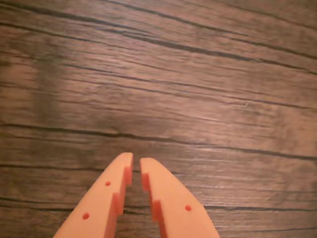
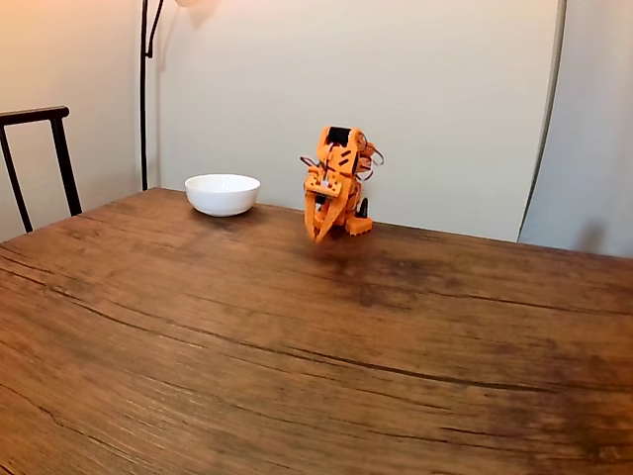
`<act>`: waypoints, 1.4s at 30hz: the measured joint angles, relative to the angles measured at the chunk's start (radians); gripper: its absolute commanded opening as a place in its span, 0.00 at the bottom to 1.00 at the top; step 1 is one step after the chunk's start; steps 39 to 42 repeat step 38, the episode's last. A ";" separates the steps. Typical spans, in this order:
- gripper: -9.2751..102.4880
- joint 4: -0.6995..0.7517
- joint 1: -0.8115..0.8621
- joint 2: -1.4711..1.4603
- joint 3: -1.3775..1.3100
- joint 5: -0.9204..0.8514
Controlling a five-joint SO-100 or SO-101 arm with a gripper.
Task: Grasp the cube and drop it in the bowl
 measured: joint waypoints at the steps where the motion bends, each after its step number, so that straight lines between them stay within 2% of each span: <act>1: 0.09 -0.003 0.000 -0.003 0.000 0.000; 5: 0.09 0.006 0.041 -0.008 0.000 0.002; 13: 0.09 0.166 0.158 0.008 -0.005 -0.002; 42: 0.09 0.170 0.158 0.008 -0.006 0.002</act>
